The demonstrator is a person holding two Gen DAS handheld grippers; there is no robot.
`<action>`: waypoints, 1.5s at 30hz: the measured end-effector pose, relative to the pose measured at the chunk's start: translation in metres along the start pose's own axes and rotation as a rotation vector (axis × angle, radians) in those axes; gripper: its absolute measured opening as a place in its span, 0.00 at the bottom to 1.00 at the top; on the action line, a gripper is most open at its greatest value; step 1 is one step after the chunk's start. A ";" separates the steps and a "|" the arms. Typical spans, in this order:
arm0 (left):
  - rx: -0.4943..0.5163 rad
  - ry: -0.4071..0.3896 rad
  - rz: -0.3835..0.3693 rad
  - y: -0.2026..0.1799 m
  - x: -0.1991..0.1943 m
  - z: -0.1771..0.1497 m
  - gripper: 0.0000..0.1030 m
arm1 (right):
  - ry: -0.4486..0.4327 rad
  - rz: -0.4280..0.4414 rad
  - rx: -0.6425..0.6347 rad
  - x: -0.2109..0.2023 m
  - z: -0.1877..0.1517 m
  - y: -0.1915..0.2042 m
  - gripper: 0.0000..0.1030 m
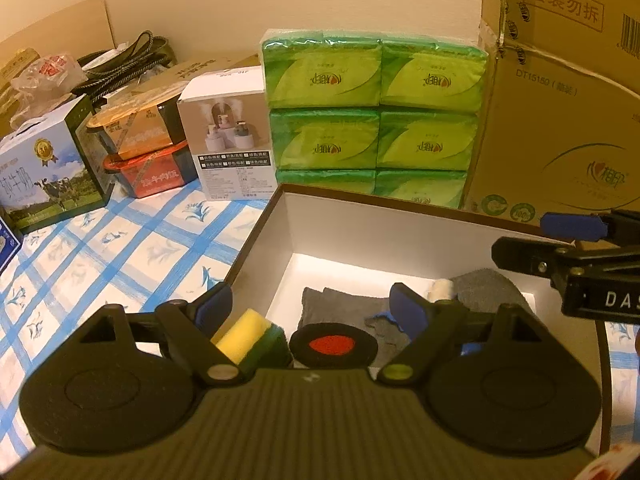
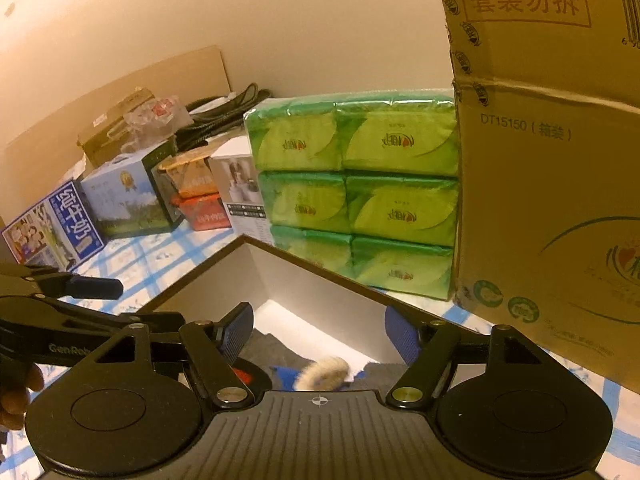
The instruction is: Organize soft objects
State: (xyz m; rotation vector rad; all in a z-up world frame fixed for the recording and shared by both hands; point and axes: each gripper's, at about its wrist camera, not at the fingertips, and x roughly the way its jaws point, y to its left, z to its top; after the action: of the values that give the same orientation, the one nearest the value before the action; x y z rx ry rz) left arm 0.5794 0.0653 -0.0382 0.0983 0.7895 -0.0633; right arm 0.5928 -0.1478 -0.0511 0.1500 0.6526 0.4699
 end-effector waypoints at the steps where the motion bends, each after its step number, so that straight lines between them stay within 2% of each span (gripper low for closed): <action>1: -0.003 0.000 -0.001 0.000 0.000 -0.001 0.82 | 0.006 0.000 -0.001 0.000 -0.001 0.000 0.71; 10: 0.005 0.003 -0.001 -0.002 -0.007 -0.008 0.82 | 0.062 0.007 -0.010 -0.005 -0.016 0.002 0.71; 20: 0.019 -0.009 0.005 -0.006 -0.034 -0.018 0.82 | 0.074 0.037 -0.021 -0.030 -0.028 0.006 0.71; 31: -0.029 -0.062 -0.061 -0.014 -0.122 -0.056 0.82 | 0.040 0.075 0.010 -0.102 -0.054 0.013 0.71; 37: 0.015 -0.080 -0.043 -0.033 -0.184 -0.097 0.82 | 0.040 0.100 0.032 -0.156 -0.081 0.024 0.71; 42: -0.036 -0.070 -0.068 -0.036 -0.232 -0.138 0.82 | 0.044 0.114 0.031 -0.201 -0.103 0.037 0.72; 45: -0.051 -0.063 -0.047 -0.037 -0.254 -0.163 0.82 | 0.047 0.124 0.031 -0.224 -0.118 0.044 0.75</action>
State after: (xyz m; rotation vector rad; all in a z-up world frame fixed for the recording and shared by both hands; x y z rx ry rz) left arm 0.2824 0.0519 0.0257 0.0291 0.7297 -0.0906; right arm 0.3481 -0.2144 -0.0091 0.2097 0.6993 0.5840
